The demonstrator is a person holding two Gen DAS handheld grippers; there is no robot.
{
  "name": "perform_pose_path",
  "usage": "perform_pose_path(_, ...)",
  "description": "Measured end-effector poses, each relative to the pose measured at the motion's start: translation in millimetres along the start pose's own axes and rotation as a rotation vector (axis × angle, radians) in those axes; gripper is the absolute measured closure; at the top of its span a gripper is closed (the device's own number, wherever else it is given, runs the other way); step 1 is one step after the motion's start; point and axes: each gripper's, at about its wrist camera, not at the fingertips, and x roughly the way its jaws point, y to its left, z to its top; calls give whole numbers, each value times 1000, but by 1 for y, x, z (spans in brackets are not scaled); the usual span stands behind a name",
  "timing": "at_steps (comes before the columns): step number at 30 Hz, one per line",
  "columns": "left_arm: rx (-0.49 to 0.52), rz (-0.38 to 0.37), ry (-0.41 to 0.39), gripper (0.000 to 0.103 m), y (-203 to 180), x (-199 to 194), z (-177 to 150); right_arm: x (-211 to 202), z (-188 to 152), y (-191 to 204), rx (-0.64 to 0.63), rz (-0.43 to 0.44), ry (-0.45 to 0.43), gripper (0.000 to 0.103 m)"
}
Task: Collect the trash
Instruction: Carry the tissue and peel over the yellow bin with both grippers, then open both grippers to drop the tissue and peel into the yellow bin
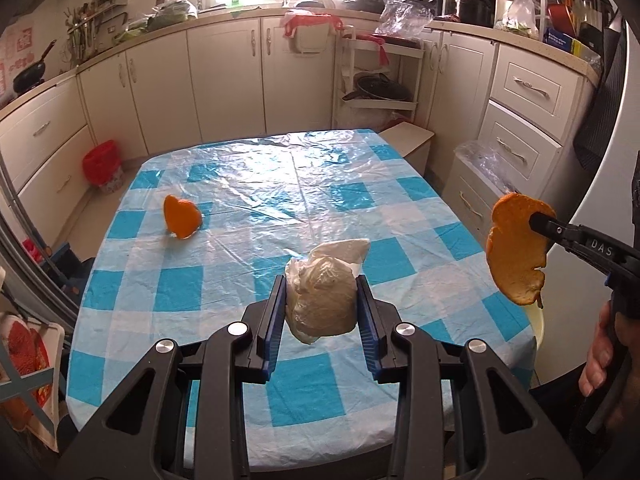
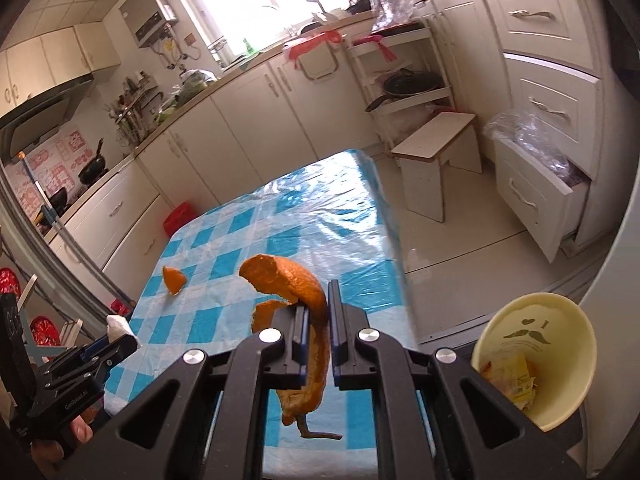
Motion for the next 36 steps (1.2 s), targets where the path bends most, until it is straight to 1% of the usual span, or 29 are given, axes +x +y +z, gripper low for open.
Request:
perform_pose_path(2, 18, -25, 1, 71, -15, 4, 3, -7, 5, -21, 37, -61, -14, 94)
perform_pose_path(6, 61, -80, 0, 71, -49, 11, 11, -21, 6, -68, 131, -226, -25, 94)
perform_pose_path(11, 122, -143, 0, 71, -95, 19, 17, -19, 2, -122, 271, -373, 0, 94)
perform_pose_path(13, 141, -164, 2, 71, -112, 21, 18, -10, 1, -138, 320, -423, 46, 91)
perform_pose_path(14, 151, -174, 3, 71, -119, 21, 18, -6, 0, -146, 348, -443, 67, 85)
perform_pose_path(15, 162, -182, 4, 71, -127, 21, 19, -5, -1, -154, 380, -459, 75, 76)
perform_pose_path(17, 182, -198, 8, 71, -139, 22, 19, -10, 2, -157, 408, -462, 58, 71)
perform_pose_path(19, 193, -214, 20, 71, -151, 26, 19, -21, 14, -148, 376, -426, 20, 66)
perform_pose_path(21, 205, -233, 37, 71, -163, 32, 17, -36, 30, -133, 292, -402, -24, 54)
perform_pose_path(22, 216, -240, 44, 71, -171, 35, 16, -44, 38, -127, 250, -391, -48, 52)
perform_pose_path(24, 236, -255, 64, 71, -186, 44, 11, -61, 53, -117, 166, -373, -100, 42)
perform_pose_path(26, 246, -271, 95, 71, -201, 56, 6, -73, 62, -110, 93, -357, -150, 37)
perform_pose_path(28, 257, -286, 123, 71, -215, 68, 2, -82, 62, -109, 66, -348, -195, 37)
perform_pose_path(32, 266, -307, 178, 71, -244, 93, -4, -88, 61, -124, 152, -311, -249, 37)
perform_pose_path(34, 263, -321, 214, 71, -261, 109, -6, -100, 62, -129, 185, -315, -300, 37)
perform_pose_path(36, 274, -317, 240, 69, -280, 125, -8, -110, 64, -129, 190, -341, -354, 36)
